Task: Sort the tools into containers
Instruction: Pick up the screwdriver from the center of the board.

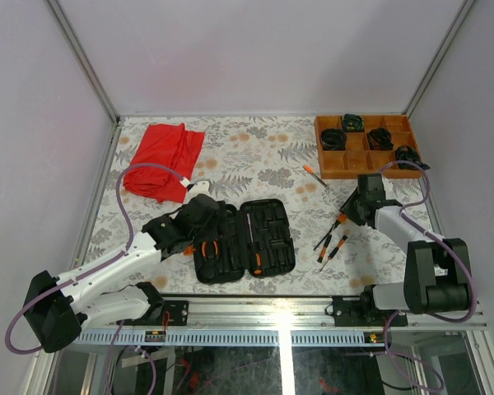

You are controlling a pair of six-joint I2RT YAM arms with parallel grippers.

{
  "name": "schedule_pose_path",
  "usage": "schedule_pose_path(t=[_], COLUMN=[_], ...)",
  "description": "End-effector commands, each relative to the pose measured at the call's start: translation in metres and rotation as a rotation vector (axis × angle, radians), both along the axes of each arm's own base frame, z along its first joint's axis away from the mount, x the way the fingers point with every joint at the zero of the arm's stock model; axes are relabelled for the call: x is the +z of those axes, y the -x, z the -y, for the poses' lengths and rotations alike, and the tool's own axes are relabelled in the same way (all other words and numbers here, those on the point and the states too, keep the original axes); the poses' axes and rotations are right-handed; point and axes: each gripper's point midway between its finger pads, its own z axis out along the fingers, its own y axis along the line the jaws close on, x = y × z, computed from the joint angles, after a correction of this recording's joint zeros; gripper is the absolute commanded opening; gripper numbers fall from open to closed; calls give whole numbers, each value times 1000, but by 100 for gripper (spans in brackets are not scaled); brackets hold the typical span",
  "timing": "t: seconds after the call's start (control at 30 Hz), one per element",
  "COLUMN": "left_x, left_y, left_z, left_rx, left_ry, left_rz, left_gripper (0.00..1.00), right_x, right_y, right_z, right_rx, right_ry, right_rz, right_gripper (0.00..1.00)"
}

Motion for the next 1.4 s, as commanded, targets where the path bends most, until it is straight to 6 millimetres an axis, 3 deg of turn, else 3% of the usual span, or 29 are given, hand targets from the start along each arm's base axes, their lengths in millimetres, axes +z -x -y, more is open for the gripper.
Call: schedule_pose_path(t=[0.0, 0.2, 0.5, 0.67, 0.83, 1.0, 1.17, 1.37], left_x=[13, 15, 14, 18, 38, 54, 61, 64], left_y=[-6, -7, -6, -6, -2, 0, 4, 14], left_z=[2, 3, 1, 4, 17, 28, 49, 85], left_rx=[-1, -4, -3, -21, -98, -163, -246, -358], left_ry=[21, 21, 13, 32, 133, 195, 270, 327], left_rz=[31, 36, 37, 48, 114, 161, 162, 160], left_gripper=[70, 70, 70, 70, 74, 76, 79, 79], right_x=[31, 49, 100, 128, 155, 179, 182, 192], right_y=[-27, -32, -31, -26, -20, -10, 4, 19], right_z=[-4, 8, 34, 32, 9, -31, -79, -122], right_rx=[-22, -11, -48, 38, 218, 385, 485, 558], right_ry=[-43, 29, 171, 211, 186, 31, -245, -343], right_rz=[181, 244, 368, 423, 480, 585, 571, 569], right_gripper=[24, 23, 21, 18, 11, 10, 4, 3])
